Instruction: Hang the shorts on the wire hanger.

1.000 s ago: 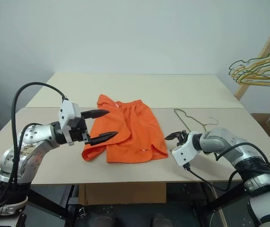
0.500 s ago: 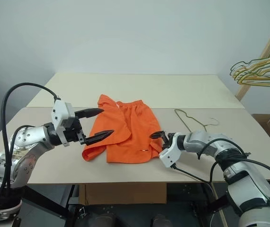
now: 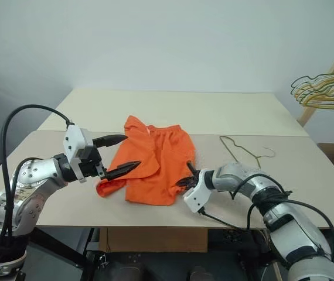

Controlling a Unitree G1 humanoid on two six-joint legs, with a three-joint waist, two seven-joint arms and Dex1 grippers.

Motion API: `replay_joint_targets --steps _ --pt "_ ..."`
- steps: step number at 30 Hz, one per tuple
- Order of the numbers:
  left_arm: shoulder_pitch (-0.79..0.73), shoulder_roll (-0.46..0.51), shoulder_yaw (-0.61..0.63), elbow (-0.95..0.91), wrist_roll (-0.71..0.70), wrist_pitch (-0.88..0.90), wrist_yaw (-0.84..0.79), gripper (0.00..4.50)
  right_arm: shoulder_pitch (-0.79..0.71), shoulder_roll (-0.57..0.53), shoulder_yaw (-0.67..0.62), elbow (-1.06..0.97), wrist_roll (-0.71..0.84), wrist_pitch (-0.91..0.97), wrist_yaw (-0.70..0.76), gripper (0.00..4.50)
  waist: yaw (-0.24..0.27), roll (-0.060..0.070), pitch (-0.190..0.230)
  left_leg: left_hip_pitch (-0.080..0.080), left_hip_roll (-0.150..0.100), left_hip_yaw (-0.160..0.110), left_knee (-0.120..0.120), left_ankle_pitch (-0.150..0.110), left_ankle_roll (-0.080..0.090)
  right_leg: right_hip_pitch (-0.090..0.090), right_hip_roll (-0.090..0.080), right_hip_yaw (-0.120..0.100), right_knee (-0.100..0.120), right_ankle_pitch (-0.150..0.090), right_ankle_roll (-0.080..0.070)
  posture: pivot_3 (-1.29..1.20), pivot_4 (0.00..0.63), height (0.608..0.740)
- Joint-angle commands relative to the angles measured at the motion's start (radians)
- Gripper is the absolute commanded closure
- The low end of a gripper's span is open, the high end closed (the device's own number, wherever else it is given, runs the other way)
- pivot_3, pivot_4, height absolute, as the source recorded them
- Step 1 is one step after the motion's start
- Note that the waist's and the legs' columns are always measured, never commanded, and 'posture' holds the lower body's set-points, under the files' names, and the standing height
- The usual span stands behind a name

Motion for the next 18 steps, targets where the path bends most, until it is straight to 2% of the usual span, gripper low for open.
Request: replay_joint_targets --steps 1,5,7,9,13,14,15,18 --pt "-0.041 0.013 0.027 -0.003 -0.012 -0.001 0.001 0.0 0.021 0.071 -0.022 -0.15 0.104 0.184 0.123 4.39 0.001 0.0 0.0 0.0 0.0 0.0 0.0 0.0 0.0 -0.001 0.0 0.0 0.0 0.0 0.0 0.27 0.0 0.74" --pt "-0.095 0.036 0.045 0.053 -0.004 -0.009 -0.01 0.0 0.032 0.214 -0.016 -0.263 0.103 0.464 0.228 4.39 0.003 0.0 0.0 0.0 0.001 -0.001 0.0 0.0 0.0 -0.001 0.002 -0.001 0.002 -0.001 0.001 0.28 0.0 0.74" --pt "-0.125 0.049 0.053 0.086 0.001 -0.011 -0.013 0.0 0.004 0.317 0.005 -0.256 0.057 0.574 0.218 4.39 0.006 0.0 0.0 0.0 0.002 -0.002 0.0 0.0 0.0 -0.001 0.003 -0.002 0.002 -0.001 0.0 0.3 0.0 0.74" --pt "-0.139 0.057 0.058 0.102 0.005 -0.012 -0.014 0.0 -0.024 0.401 0.028 -0.226 0.012 0.644 0.186 4.39 0.013 0.001 0.0 0.0 0.003 -0.002 0.0 0.0 0.0 -0.002 0.003 -0.004 0.004 -0.001 0.0 0.31 0.0 0.74" --pt "-0.121 0.065 0.062 0.082 -0.001 -0.01 -0.015 0.0 -0.047 0.474 0.054 -0.192 -0.03 0.72 0.158 4.39 0.039 0.0 0.0 -0.004 0.003 -0.002 0.0 0.0 -0.001 -0.008 0.003 -0.005 0.009 -0.001 0.0 0.32 0.0 0.74" --pt "-0.107 0.068 0.064 0.068 -0.004 -0.006 -0.016 0.0 -0.041 0.472 0.051 -0.21 -0.02 0.743 0.184 3.95 0.05 -0.001 -0.001 -0.008 0.002 -0.002 0.0 0.0 -0.002 -0.013 0.003 -0.005 0.011 -0.002 -0.001 0.32 0.0 0.74" --pt "-0.094 0.07 0.065 0.056 -0.007 -0.003 -0.015 0.0 -0.028 0.461 0.041 -0.24 0.002 0.767 0.216 3.74 0.058 -0.001 -0.001 -0.013 0.002 -0.002 0.0 0.002 -0.004 -0.018 0.003 -0.005 0.012 0.0 -0.003 0.32 0.0 0.74" --pt "-0.064 0.076 0.064 0.035 -0.008 0.003 -0.014 0.0 -0.005 0.391 0.009 -0.328 0.053 0.803 0.303 2.72 0.086 -0.001 0.0 -0.018 0.002 -0.002 0.0 0.003 -0.007 -0.022 0.003 -0.007 0.011 0.002 -0.007 0.31 0.0 0.74"
